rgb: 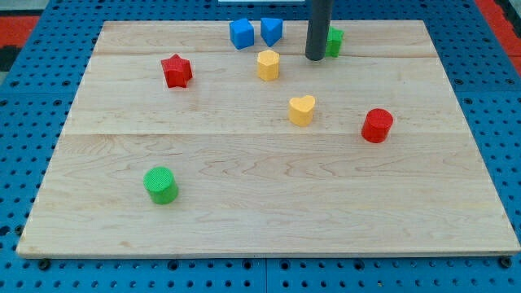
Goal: Push the yellow hexagon and yellow heart diagonal to each other
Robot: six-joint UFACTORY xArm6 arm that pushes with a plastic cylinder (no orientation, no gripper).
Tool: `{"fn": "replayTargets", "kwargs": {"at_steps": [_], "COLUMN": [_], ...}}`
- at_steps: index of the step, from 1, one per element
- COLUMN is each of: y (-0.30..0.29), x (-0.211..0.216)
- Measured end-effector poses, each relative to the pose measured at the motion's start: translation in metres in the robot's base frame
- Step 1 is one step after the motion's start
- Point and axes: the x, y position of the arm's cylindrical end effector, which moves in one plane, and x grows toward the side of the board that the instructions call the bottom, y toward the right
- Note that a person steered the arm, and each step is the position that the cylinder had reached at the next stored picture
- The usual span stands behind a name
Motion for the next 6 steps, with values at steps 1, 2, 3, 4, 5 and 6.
{"fn": "replayTargets", "kwargs": {"at_steps": [1, 2, 3, 4, 5, 6], "y": [-0.038, -0.088, -0.069, -0.022, -0.013, 0.012], "x": [-0.01, 0.004, 0.077, 0.158, 0.167, 0.163]}}
